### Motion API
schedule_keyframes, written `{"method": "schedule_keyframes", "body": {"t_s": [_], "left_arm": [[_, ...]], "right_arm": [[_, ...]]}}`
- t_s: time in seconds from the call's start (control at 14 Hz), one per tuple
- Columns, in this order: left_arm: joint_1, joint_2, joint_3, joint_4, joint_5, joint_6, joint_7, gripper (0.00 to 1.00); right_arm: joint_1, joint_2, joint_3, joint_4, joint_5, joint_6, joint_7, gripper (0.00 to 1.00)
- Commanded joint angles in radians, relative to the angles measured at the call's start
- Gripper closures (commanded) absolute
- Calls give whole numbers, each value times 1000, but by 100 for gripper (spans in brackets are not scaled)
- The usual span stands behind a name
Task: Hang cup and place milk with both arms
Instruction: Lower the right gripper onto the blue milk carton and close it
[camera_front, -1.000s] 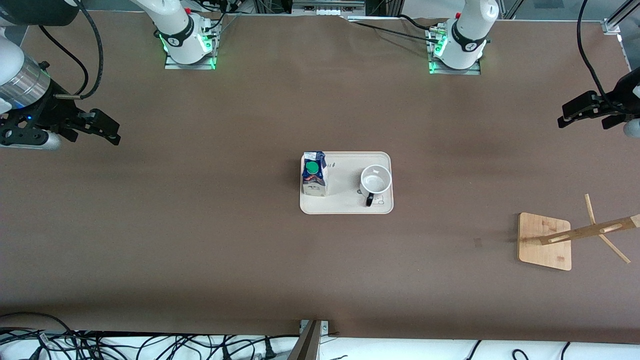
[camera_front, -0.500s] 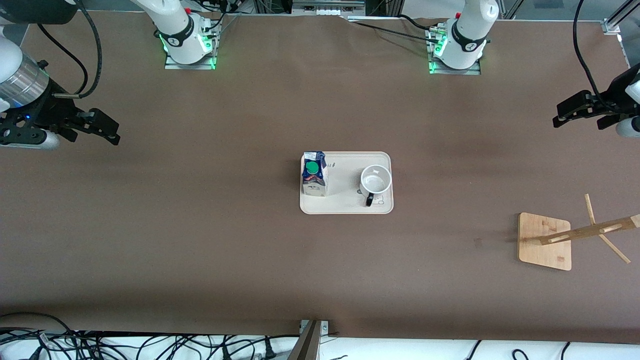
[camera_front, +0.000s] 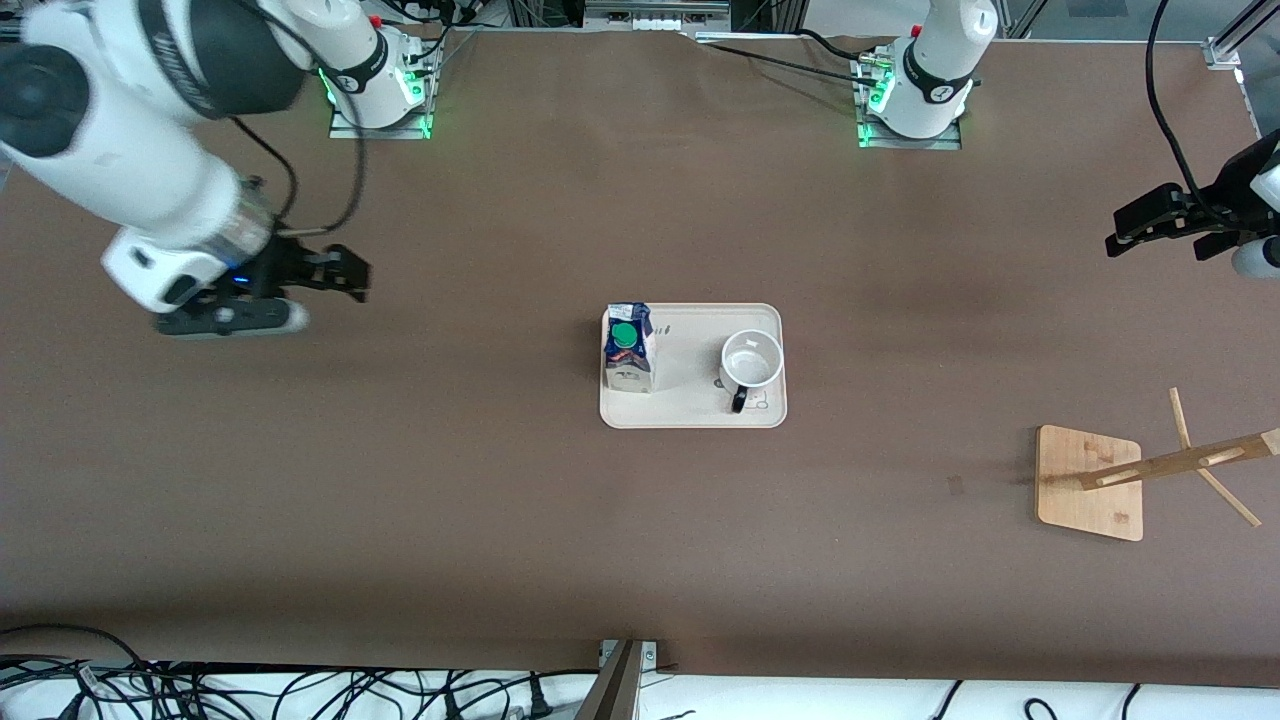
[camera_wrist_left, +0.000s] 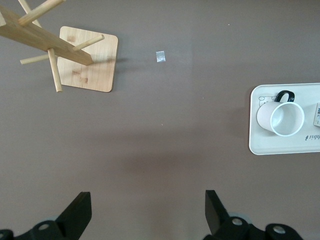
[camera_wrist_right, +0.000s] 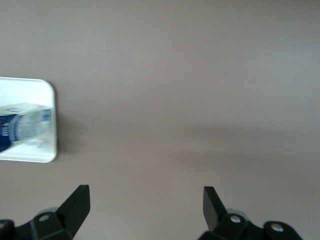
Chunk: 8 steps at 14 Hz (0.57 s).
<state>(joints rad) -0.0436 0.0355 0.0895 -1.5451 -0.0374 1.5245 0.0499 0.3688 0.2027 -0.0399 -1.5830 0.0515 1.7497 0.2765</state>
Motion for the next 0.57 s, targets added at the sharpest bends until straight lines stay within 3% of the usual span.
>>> {"method": "schedule_keyframes", "body": {"t_s": [0.0,0.29,0.5], "left_arm": [[1,11,-2,19,17,-20,-7,0],[7,29,4,20,17,-9,-7,0],[16,38,4,20,17,-10,-2,0]], "right_arm": [[111,148,8,162,19,19,230,0],[244,351,8,325,69,163,459,0],[309,432,6,379,77,226,556,0]]}}
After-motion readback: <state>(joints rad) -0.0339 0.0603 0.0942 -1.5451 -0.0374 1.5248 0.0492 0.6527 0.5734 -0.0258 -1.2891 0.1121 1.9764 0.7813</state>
